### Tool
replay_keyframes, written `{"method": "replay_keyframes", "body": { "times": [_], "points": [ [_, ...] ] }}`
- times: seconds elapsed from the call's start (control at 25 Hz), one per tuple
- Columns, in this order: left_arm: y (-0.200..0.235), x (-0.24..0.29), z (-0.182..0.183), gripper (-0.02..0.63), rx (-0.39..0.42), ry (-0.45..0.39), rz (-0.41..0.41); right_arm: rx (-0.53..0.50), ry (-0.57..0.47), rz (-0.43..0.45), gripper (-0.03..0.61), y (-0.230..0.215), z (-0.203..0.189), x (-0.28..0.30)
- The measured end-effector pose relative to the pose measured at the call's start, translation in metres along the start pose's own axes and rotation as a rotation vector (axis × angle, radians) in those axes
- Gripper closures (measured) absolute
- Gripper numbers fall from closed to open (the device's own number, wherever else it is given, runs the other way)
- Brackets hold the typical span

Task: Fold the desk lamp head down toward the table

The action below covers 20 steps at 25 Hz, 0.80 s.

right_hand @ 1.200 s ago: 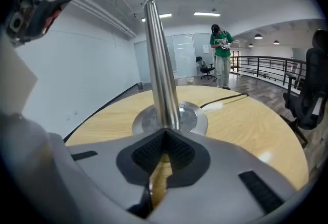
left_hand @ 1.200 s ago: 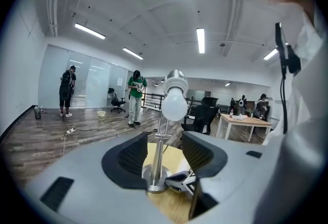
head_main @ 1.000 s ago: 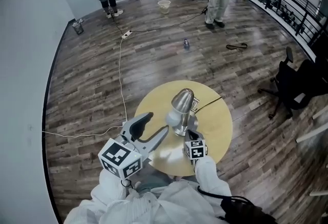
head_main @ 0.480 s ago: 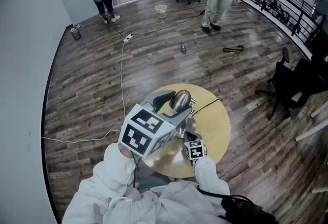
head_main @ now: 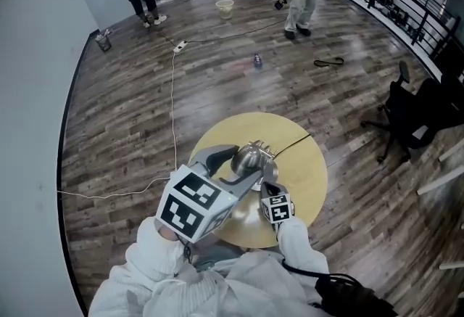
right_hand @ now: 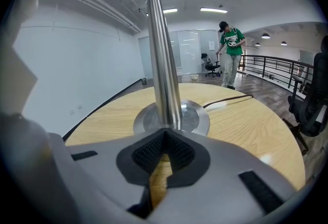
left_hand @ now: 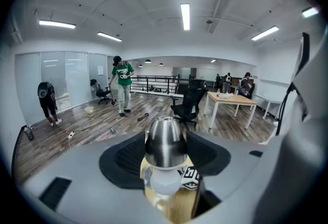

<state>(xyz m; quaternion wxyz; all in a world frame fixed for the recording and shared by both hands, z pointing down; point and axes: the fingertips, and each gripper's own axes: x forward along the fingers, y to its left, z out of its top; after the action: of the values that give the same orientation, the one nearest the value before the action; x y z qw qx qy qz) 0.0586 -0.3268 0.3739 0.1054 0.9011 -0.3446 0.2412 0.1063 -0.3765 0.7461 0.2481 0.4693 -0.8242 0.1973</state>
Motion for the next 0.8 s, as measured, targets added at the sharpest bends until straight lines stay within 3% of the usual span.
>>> {"method": "replay_keyframes", "body": {
  "times": [0.44, 0.8],
  "points": [
    [-0.007, -0.013, -0.070, 0.360, -0.061, 0.118, 0.000, -0.010, -0.002, 0.004, 0.568, 0.003, 0.001, 0.001],
    [-0.012, -0.007, -0.115, 0.353, -0.050, 0.199, -0.020, -0.009, -0.007, -0.012, 0.568, 0.001, 0.001, 0.001]
  ]
}}
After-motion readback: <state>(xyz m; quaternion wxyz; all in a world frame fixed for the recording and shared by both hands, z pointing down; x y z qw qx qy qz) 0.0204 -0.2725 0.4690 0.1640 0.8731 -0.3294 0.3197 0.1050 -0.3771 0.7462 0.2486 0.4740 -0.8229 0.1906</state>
